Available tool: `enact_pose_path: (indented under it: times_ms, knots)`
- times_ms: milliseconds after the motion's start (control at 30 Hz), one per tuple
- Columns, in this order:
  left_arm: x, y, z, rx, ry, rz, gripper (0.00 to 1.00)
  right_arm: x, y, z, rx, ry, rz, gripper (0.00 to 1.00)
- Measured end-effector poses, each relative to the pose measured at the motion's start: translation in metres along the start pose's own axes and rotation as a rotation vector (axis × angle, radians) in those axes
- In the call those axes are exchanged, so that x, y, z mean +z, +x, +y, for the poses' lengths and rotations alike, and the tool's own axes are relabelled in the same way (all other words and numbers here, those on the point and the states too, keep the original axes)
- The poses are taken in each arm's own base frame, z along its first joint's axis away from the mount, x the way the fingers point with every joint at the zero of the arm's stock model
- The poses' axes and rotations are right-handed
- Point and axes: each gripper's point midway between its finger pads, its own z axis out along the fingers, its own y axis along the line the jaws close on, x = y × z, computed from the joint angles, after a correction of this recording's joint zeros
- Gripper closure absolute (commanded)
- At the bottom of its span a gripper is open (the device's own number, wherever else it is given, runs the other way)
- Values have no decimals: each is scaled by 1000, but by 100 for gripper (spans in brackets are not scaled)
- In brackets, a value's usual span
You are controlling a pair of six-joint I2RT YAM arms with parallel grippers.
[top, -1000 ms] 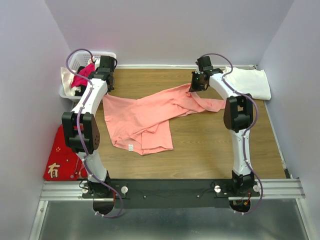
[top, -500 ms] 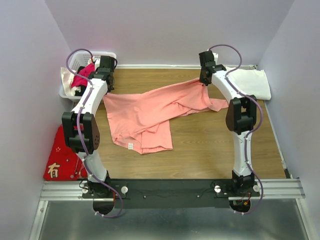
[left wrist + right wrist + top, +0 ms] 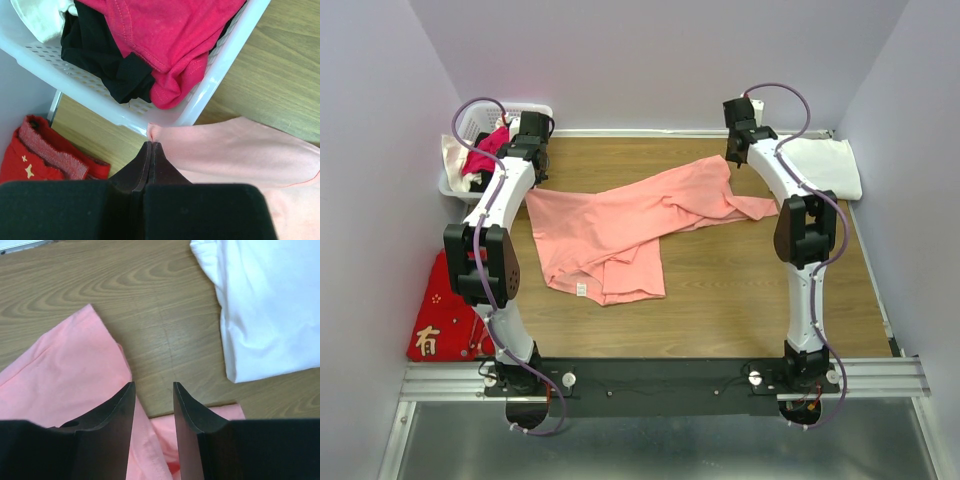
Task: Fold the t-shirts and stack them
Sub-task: Flatten the tshirt out
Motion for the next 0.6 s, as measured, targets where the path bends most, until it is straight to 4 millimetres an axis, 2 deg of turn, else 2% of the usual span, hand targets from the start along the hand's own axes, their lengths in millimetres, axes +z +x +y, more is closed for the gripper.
enact_pose_path:
  times_ms: [233,367,467,600]
  knots:
    - [2,1,-1,3,-1,4,100,-5,-4,23,0,-132,15,54]
    - [3,2,-1,5,-2,8,100,2,-11,38,9,-178,3,54]
    - [3,3,-1,5,-1,8,100,17,-17,52,20,-210,-12,51]
    - [4,6,-1,8,-2,15,100,44,-7,70,37,-258,9,51]
